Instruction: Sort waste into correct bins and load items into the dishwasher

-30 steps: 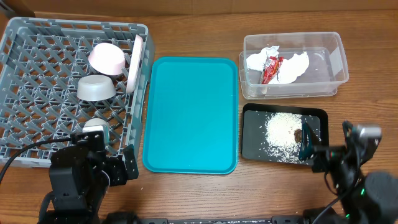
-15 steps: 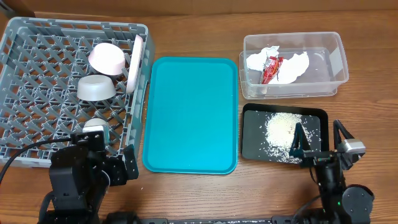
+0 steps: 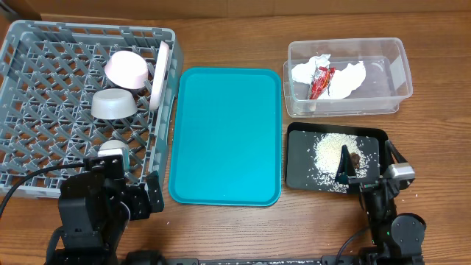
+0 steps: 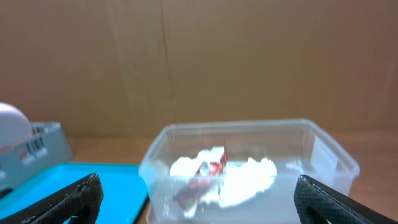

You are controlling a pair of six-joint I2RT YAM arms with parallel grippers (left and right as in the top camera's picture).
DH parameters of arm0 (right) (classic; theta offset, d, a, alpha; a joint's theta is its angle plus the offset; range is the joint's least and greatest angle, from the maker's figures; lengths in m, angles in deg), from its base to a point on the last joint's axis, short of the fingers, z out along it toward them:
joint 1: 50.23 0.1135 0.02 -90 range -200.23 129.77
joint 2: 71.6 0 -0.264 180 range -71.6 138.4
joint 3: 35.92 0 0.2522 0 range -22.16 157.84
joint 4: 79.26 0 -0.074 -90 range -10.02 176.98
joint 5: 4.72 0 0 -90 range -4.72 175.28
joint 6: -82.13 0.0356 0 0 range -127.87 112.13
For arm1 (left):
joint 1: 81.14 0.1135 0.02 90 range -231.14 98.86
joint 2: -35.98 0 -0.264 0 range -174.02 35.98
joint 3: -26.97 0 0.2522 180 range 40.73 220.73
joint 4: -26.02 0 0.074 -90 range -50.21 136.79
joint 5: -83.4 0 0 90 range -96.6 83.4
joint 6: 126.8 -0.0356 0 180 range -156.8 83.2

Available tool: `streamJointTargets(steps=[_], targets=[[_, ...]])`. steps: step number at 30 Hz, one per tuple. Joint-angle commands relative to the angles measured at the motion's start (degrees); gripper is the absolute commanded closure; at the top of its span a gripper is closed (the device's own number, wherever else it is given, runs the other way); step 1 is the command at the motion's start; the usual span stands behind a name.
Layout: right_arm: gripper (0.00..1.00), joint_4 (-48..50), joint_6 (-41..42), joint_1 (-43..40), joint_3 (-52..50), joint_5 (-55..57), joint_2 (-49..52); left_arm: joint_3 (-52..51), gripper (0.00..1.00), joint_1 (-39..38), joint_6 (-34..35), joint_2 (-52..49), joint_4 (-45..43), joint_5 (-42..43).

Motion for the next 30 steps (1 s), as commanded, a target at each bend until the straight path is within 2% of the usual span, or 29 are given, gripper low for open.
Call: streamJointTargets(steps=[1,6,30], targets=[[0.0,-2.32,-1.11,-0.2,-0.59,-0.44,-0.68,-0.24,0.0,0.0,0.59,0.33,-0.2,-0.79],[0.0,-6.69,-1.11,-0.2,-0.59,-0.24,-0.68,-0.24,0.0,0.0,0.59,0.33,-0.17,-0.79],[0.0,-6.58,-0.02,-0.24,-0.59,-0.44,-0.68,-0.24,0.0,0.0,0.59,0.33,-0.2,-0.79]])
